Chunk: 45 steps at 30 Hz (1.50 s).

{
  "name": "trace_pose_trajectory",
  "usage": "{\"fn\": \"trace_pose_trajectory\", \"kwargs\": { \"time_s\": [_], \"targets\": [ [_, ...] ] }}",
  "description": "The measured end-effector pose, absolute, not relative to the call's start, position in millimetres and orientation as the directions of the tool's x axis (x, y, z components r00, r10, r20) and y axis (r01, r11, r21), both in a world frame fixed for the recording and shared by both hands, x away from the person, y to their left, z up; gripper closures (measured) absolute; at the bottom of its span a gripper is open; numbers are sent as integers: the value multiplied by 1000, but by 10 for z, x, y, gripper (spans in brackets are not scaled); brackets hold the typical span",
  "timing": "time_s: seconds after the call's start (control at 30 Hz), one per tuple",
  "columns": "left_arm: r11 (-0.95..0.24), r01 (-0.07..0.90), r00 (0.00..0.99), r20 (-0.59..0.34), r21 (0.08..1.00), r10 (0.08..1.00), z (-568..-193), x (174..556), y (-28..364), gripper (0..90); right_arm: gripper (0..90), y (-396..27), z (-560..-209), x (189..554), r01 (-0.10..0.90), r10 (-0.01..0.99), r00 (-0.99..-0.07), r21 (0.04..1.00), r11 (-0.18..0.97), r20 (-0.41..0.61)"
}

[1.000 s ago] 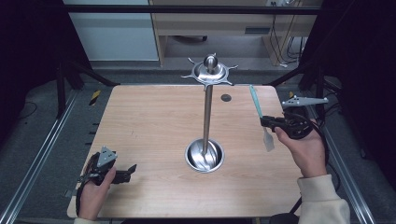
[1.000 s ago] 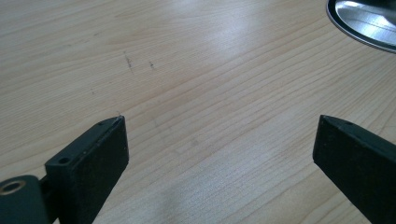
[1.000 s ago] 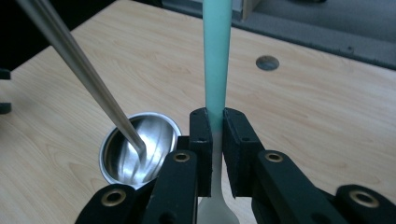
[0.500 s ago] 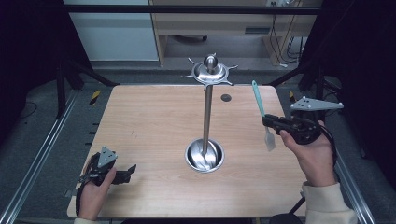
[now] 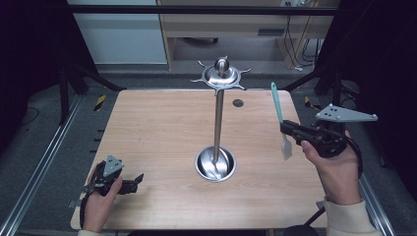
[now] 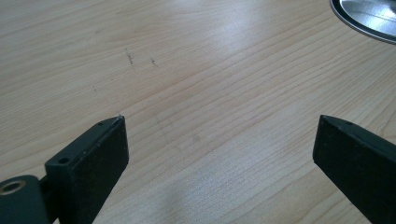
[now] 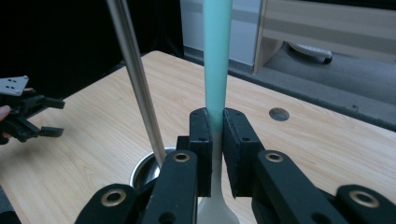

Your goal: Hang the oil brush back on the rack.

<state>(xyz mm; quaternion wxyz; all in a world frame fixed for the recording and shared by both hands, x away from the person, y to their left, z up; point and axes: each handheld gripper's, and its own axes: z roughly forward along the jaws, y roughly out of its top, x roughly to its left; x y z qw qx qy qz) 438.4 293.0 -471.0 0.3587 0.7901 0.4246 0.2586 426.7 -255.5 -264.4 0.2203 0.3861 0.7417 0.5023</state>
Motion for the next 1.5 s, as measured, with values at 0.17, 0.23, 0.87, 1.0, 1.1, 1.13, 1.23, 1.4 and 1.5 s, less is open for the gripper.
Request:
{"fn": "trace_pose_trajectory", "kwargs": {
  "time_s": [0.17,0.23,0.87,1.0,1.1,1.13,1.23,1.4,1.5],
  "targets": [
    [-381,485,505,103,787,857,-4713,4385,2925,31,825,-2521,-2620,4195,322,786,-617,927,192,51],
    [-381,485,505,104,787,857,-4715,4386,2923,31,825,-2512,-2611,4171,311,782,-621,931,192,46],
    [-391,486,512,108,781,852,-4726,4391,2908,31,825,-2334,-2562,4062,246,727,-686,951,188,34],
    [-392,486,512,109,781,852,-4728,4391,2906,31,824,-2275,-2544,4054,234,712,-701,953,191,29],
    [-394,487,515,108,779,851,-4729,4391,2906,32,824,-2220,-2523,4038,221,698,-716,955,199,20],
    [-396,486,516,110,779,850,-4729,4392,2907,32,824,-2220,-2523,4038,221,698,-716,955,199,20],
    [-397,487,515,111,778,850,-4730,4390,2901,31,824,-2178,-2520,4034,222,696,-718,952,211,14],
    [-400,487,520,111,776,847,-4734,4392,2894,31,824,-2134,-2510,4044,225,692,-722,949,221,10],
    [-402,487,520,112,776,847,-4733,4391,2893,31,824,-2122,-2511,4064,228,693,-721,948,222,11]
  ]
}}
